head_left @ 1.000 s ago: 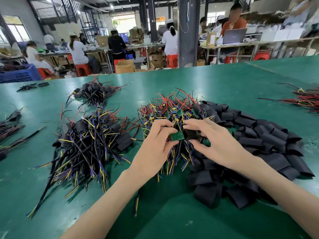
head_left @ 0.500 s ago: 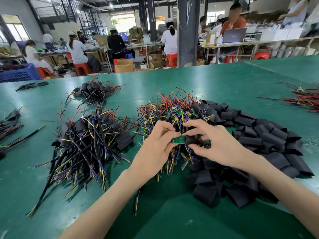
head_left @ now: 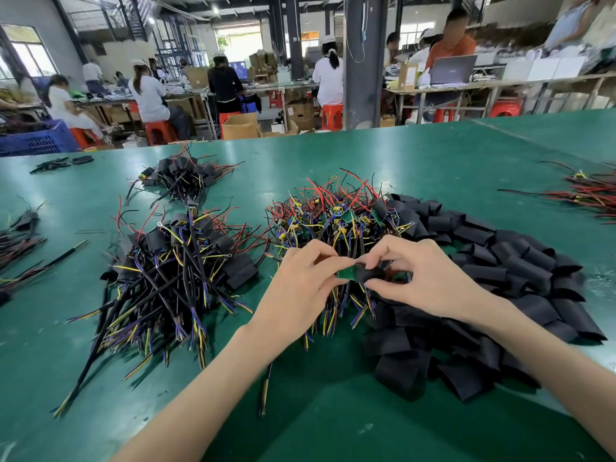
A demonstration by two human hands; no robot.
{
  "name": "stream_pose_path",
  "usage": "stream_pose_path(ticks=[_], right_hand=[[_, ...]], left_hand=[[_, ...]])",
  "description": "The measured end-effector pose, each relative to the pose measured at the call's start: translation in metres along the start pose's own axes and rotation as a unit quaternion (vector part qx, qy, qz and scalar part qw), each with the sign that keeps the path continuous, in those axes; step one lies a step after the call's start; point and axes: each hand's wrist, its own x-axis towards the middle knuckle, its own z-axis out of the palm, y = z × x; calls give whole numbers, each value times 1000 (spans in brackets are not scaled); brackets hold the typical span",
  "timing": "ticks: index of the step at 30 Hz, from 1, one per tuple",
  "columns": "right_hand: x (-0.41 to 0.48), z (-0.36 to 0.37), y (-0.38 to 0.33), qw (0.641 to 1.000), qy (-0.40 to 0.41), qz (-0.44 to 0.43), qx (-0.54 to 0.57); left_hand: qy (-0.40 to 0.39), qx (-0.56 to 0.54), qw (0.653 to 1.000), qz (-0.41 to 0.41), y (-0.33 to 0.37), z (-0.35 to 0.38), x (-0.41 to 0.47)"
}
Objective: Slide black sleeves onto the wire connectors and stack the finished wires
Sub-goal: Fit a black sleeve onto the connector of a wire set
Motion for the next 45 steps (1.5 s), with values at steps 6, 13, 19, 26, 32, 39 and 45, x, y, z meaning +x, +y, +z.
stream_pose_path(ticks=[6,13,19,26,32,39,45], right_hand=[[-1,5,-4,996,24,-43,-78],[-1,9,-7,980,21,-103,-169],[-2,9,-5,981,23,-96,-168],[-1,6,-3,981,50,-92,-165],[-2,7,-4,981,51,-95,-160],[-2,16,-5,976,8,-118,-183],[-1,11,0,984,24,-75,-157]], left_hand=[[-1,-23,999,-23,3,-2,1],[-10,-53,998,-28,5,-3,0],[-21,-124,991,-33,4,-6,0],[-19,-168,980,-101,-1,-13,5],[-21,-221,962,-158,1,-9,3],[-44,-229,960,-157,4,-4,3],[-29,-219,966,-135,0,-7,4]])
